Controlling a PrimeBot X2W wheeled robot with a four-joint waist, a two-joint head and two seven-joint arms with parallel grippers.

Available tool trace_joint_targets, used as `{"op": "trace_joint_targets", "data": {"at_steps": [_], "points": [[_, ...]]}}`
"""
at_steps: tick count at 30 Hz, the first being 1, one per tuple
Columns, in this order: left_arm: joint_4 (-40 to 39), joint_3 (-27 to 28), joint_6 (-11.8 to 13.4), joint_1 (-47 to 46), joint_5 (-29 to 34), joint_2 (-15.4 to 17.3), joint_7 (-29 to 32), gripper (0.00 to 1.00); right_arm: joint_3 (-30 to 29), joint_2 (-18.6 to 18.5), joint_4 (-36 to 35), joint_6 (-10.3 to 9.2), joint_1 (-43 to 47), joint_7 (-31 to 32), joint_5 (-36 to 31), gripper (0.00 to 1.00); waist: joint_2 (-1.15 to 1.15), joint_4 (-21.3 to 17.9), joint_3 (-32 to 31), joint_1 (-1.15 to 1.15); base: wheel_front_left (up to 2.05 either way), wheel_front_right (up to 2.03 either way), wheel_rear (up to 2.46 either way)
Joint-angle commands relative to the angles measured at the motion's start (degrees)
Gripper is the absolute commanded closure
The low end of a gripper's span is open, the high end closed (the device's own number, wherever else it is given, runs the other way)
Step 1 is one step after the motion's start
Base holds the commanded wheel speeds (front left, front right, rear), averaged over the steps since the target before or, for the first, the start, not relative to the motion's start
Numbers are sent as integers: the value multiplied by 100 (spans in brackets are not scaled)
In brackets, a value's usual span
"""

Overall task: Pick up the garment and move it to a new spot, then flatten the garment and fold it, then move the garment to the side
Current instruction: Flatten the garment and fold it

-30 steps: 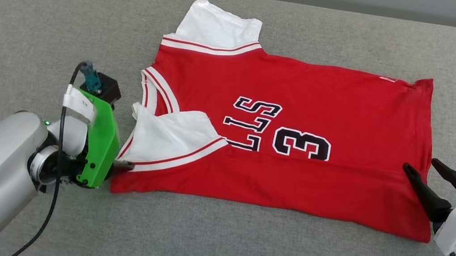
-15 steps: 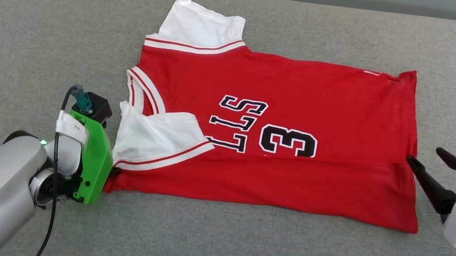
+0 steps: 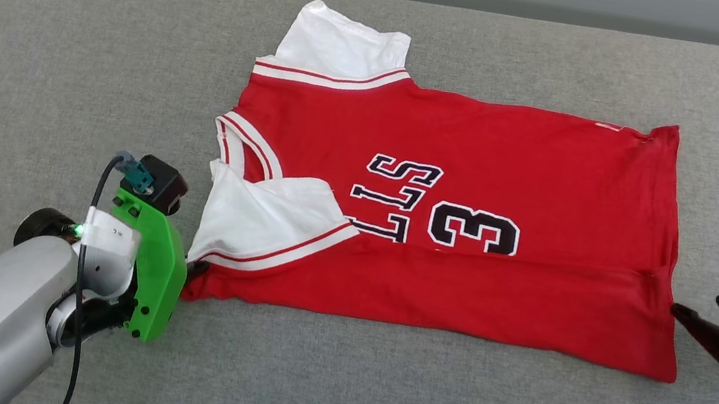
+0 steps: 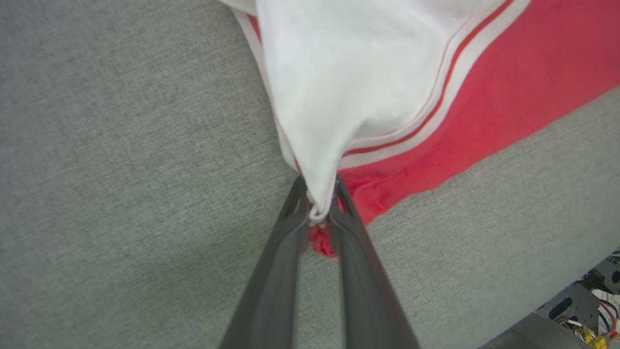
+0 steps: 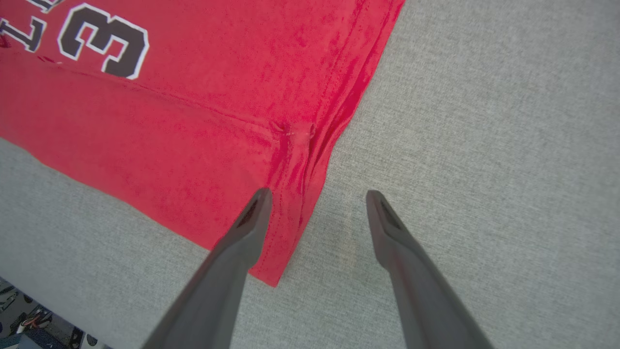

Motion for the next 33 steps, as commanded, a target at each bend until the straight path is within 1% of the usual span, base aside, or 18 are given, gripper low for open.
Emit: {"op": "trace_joint_targets", "data": {"at_steps": [1,6,9,12,13,14,18,24,28,33], "points": [[-62,-12,28,63,55,25,-27,100,-11,158,116,-4,91,15,18,0,0,62,79,0,0,0,0],[-172,-38,81,48,114,17,-40,100,89,587,654,-4,197,18,-145,0,0,125,182,0,0,0,0],[-181,-54,114,95,122,22,-63,100,320,817,946,-4,328,84,-220,0,0,131,207,0,0,0,0],[-146,-65,137,159,120,20,-108,100,437,955,1026,-4,384,-1,-173,0,0,109,188,0,0,0,0],[-133,-63,143,193,105,28,-128,100,450,972,1037,-4,364,-92,-187,75,0,84,162,0,0,0,0],[-121,-58,148,224,89,34,-147,100,471,963,1031,-4,338,-168,-215,100,0,65,128,0,0,0,0],[-145,16,171,321,6,93,-269,100,474,828,849,-4,252,-531,-173,100,0,11,-92,0,0,0,0],[-546,115,234,526,-172,390,-264,100,405,463,309,-4,337,-803,-39,100,0,-35,-449,0,0,0,0],[-1094,130,363,735,-263,669,-181,100,263,192,-112,-4,625,-845,95,100,0,-18,-561,0,0,0,0],[-1827,75,611,1101,-316,1001,-105,100,-56,-144,-573,-4,1111,-811,212,100,0,-16,-564,0,0,0,0]]}}
